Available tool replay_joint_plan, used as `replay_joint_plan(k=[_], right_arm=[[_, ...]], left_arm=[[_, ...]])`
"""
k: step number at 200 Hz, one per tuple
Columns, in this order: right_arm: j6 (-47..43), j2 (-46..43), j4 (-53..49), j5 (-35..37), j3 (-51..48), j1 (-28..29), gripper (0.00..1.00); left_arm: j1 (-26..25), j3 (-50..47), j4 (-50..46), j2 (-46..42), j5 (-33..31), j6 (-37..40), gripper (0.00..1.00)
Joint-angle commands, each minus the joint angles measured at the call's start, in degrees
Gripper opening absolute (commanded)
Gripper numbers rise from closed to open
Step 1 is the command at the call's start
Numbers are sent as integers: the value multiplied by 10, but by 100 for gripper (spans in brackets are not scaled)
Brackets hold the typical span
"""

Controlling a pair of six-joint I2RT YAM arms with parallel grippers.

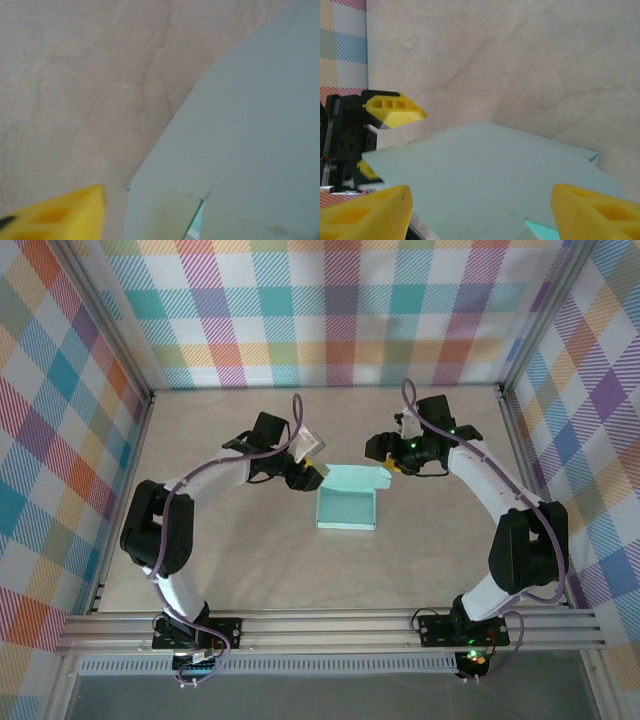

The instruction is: Fold the paper box

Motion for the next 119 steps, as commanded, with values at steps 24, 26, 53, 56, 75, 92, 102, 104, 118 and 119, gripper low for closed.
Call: replay_joint_plan(k=[24, 26, 53, 56, 75, 92, 102, 104, 118, 119], right_arm=[[17, -7, -20, 38, 18, -11, 76], [21, -7, -20, 40, 17, -13, 76], [78, 4, -38, 35, 15, -44, 76], [81, 7, -40, 35, 15, -47, 76], [81, 21, -60, 28, 20, -51, 70], [76, 43, -76, 2, 29, -52, 67], [71, 56, -87, -12, 36, -51, 64], [71, 58, -88, -14, 37, -51, 64], [73, 65, -94, -25, 35, -51, 59], [73, 66, -94, -26, 35, -51, 59]], left_arm=[[-6, -61, 92, -130, -52, -154, 91], [-6, -63, 95, -135, -56, -164, 92], [4, -84, 144, -191, -127, -347, 100], [5, -80, 137, -193, -141, -369, 100], [11, -15, 16, -169, -189, -489, 98], [18, 70, -116, -109, -187, -549, 91], [21, 104, -156, -75, -172, -570, 90], [22, 108, -160, -69, -169, -574, 89], [23, 126, -175, -38, -148, -598, 86], [23, 127, -175, -36, -147, -600, 85]])
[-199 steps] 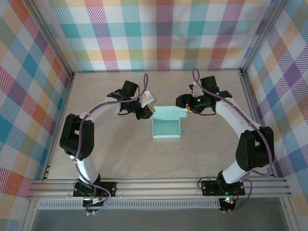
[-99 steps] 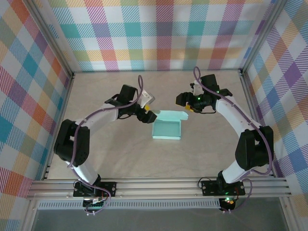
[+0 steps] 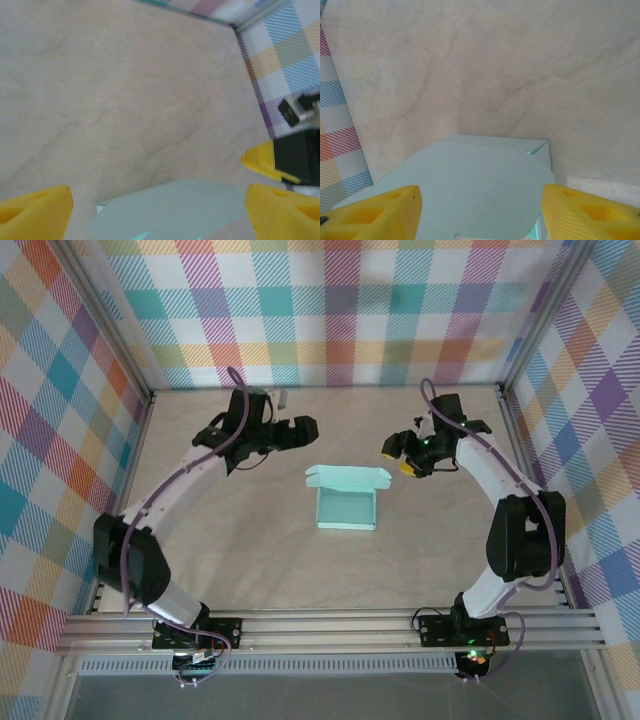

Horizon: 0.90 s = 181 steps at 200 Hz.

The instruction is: Fold the paper box

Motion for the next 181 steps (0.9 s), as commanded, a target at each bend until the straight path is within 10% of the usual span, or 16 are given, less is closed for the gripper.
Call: replay_joint_plan(k=[1, 181], right_arm=[[7, 17, -40, -40, 16, 4, 59], [71, 46, 10, -126, -10, 20, 46]], left_arm=[[9, 29, -123, 54, 12, -109, 85], [-44, 42, -95, 173, 138, -201, 66]])
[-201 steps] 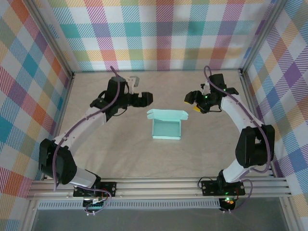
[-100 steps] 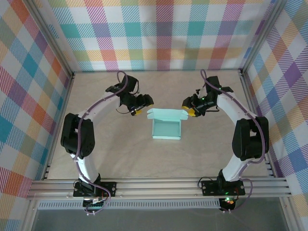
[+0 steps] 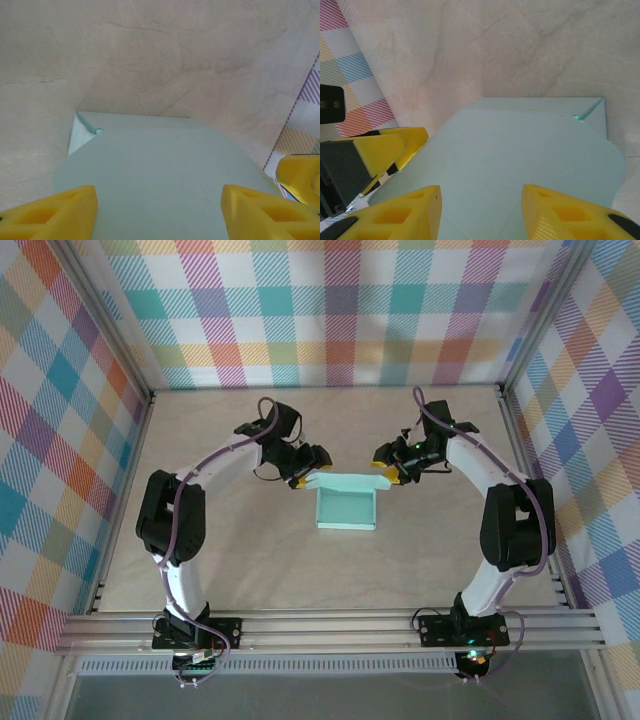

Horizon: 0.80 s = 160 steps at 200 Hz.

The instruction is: Fold the paper box

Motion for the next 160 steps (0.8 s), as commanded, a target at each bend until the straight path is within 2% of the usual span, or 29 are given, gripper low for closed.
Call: replay_joint_plan(k=[1, 75, 97, 127, 146, 160], right_arm=[[10, 8, 7, -15, -1, 4, 46], [20, 14, 27, -17, 2, 10, 46], [-4, -3, 19, 10, 18, 8, 52], [-110, -42, 0, 49, 47, 2, 65], [-238, -80, 3, 53, 51, -1, 72], [-356, -110, -12, 45, 51, -1, 74]], left_arm=[[-10, 5, 14, 7, 22, -17, 66], [-20, -4, 64, 8, 37, -56, 66], [-18, 4, 57, -6, 7, -9, 73], [-13, 10, 35, -57, -73, 133, 89], [-2, 9, 29, -83, -83, 184, 96], [9, 12, 18, -87, -78, 197, 96]])
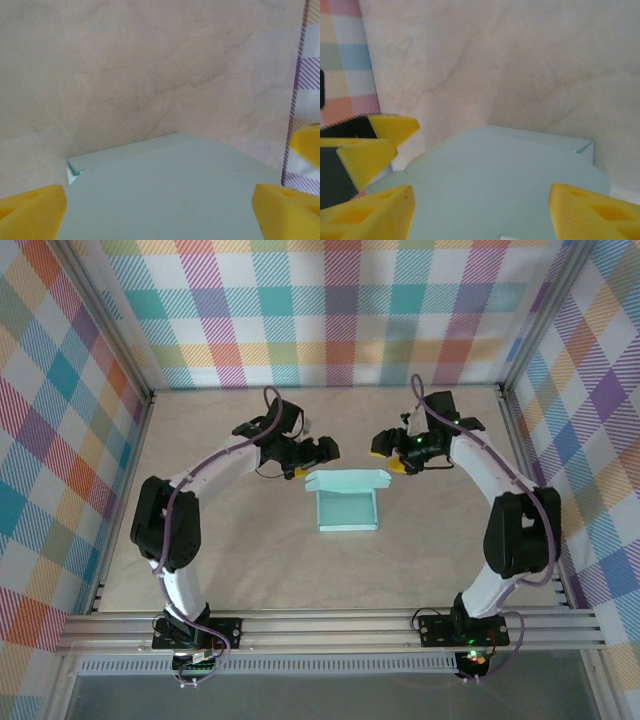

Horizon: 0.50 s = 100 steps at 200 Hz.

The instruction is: Fold the paper box

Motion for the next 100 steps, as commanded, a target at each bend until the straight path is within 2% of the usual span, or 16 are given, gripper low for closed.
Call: replay_joint_plan(k=[1, 17, 49, 73, 100], right_arm=[[-220, -67, -24, -1, 24, -3, 74], [-372, -112, -45, -1, 4, -2, 76], [-595, -183, -61, 31, -60, 0, 76], [-683, -166, -116, 70, -42, 4, 74], [-728, -121, -150, 126, -21, 20, 71]], left_arm=[[15, 13, -21, -42, -20, 79, 96], [24, 14, -26, -36, -3, 79, 97], [26, 14, -22, -27, 11, 77, 98], [26, 19, -20, -19, 18, 78, 98], [27, 23, -22, -16, 22, 77, 99]])
